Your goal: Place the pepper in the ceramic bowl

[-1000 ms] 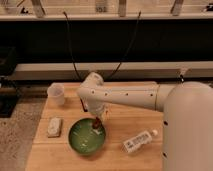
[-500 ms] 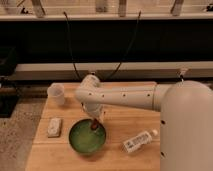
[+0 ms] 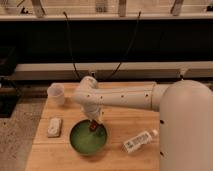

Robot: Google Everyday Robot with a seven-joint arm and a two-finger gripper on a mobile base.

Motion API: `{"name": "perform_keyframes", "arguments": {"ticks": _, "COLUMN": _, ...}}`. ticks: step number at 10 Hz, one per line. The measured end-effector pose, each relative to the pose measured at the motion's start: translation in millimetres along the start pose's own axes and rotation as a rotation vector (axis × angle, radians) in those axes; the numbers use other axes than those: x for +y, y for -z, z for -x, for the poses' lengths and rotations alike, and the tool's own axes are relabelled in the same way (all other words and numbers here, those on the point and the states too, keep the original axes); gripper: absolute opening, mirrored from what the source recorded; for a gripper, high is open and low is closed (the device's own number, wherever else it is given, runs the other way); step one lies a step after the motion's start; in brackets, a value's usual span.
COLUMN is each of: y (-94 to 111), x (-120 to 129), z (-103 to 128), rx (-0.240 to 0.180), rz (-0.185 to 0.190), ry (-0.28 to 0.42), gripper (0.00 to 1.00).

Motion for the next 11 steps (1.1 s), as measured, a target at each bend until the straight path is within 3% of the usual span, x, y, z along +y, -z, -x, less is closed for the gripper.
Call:
{"name": "perform_keyframes", "arguments": {"ticks": 2, "y": 2, "x": 0, "z": 1, "rx": 0.001, "rz": -0.016, "ry": 0.005, "gripper": 0.1}}
{"name": "perform_keyframes", "arguments": {"ticks": 5, "y": 5, "x": -2, "z": 15, "rx": 0.007, "rz": -0.035, "ry": 0.031, "gripper": 0.0}}
{"name": "perform_keyframes", "arguments": {"ticks": 11, "y": 10, "x": 8, "z": 54, "rx": 0.002, "rz": -0.054, "ry": 0.038, "gripper": 0.0}}
